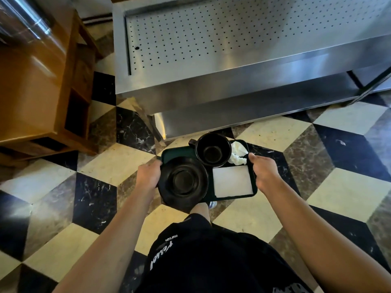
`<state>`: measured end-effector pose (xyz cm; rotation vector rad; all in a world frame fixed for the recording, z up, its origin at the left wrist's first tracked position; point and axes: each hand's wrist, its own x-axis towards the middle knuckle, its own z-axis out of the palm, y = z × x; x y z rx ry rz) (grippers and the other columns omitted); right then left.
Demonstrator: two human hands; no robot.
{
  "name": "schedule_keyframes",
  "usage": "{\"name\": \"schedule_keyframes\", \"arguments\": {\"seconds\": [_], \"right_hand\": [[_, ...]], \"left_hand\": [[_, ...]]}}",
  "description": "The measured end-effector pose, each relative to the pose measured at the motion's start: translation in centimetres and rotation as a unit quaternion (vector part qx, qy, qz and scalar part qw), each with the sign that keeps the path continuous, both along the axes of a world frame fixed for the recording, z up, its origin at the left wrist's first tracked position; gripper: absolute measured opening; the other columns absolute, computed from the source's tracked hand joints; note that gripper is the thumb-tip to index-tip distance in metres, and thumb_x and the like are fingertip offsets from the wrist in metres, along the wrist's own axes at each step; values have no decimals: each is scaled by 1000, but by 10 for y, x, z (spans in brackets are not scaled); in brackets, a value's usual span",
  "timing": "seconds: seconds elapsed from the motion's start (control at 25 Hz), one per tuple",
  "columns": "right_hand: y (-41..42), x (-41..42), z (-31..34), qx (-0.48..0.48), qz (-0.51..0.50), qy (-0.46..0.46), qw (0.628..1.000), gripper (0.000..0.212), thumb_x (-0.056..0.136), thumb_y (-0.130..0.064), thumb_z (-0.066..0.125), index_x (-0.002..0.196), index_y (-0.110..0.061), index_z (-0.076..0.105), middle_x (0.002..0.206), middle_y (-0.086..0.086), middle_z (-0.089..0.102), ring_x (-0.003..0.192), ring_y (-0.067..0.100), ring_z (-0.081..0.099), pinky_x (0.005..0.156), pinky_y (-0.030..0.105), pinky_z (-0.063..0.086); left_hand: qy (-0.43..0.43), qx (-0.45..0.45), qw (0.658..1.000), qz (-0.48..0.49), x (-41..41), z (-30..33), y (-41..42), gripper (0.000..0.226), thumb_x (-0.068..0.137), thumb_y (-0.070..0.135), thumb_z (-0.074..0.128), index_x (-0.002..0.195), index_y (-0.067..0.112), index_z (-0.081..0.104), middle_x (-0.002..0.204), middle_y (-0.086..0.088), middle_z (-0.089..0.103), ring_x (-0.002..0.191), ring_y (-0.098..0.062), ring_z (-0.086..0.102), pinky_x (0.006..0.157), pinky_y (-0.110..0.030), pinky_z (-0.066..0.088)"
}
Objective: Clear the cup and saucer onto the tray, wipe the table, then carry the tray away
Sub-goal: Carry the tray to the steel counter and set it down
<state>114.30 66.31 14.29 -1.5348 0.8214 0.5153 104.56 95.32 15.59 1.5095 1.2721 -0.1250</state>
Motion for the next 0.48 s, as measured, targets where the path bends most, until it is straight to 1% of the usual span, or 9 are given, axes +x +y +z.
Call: {"name": "schedule_keyframes", "arguments": {"seconds": [0.08, 0.16, 0.24, 0.36, 0.44, 0.48], "right_hand": [[6, 33, 2, -5, -3, -5, 1000, 22, 98, -26, 68, 108, -8, 75, 107, 12, 75, 99, 34, 72, 92, 55, 59], [12, 66, 5, -8, 0, -13, 1000, 22, 99, -25, 66, 108, -8, 75, 104, 11, 76, 95, 33, 72, 85, 49, 60], [20, 105, 7, -2, 10, -21, 1000, 22, 101, -24, 63, 106, -7, 76, 103, 12, 78, 94, 34, 74, 82, 50, 60], [34, 161, 10, -1, 20, -26, 999, 24, 102, -23, 60, 96, -6, 76, 100, 15, 78, 89, 35, 74, 83, 54, 60], [43, 193, 14, -1, 26, -27, 999, 27, 103, -24, 59, 98, -3, 75, 97, 15, 78, 85, 34, 74, 82, 52, 60], [48, 211, 15, 3, 26, -29, 999, 27, 103, -23, 59, 100, -2, 75, 97, 15, 78, 83, 33, 73, 79, 50, 60]], "left_hand": [[-13, 2, 1000, 7, 34, 2, 8, 20, 93, 25, 63, 83, 8, 67, 74, -9, 65, 70, -25, 59, 64, -37, 43], [-34, -3, 999, 9, 69, 4, 17, 20, 94, 23, 65, 82, 7, 70, 76, -9, 66, 69, -24, 60, 64, -36, 43], [-53, -10, 998, 8, 105, 8, 28, 21, 95, 22, 64, 81, 7, 71, 75, -9, 67, 69, -23, 60, 64, -35, 43], [-60, -17, 998, 2, 157, 12, 47, 23, 96, 25, 64, 81, 8, 67, 79, -13, 65, 75, -25, 61, 69, -36, 44], [-65, -25, 998, 2, 186, 17, 58, 21, 96, 25, 64, 83, 8, 66, 77, -14, 61, 74, -25, 59, 68, -37, 42], [-67, -31, 997, 6, 203, 18, 64, 22, 95, 24, 65, 83, 5, 67, 76, -15, 61, 74, -25, 58, 67, -38, 42]]}}
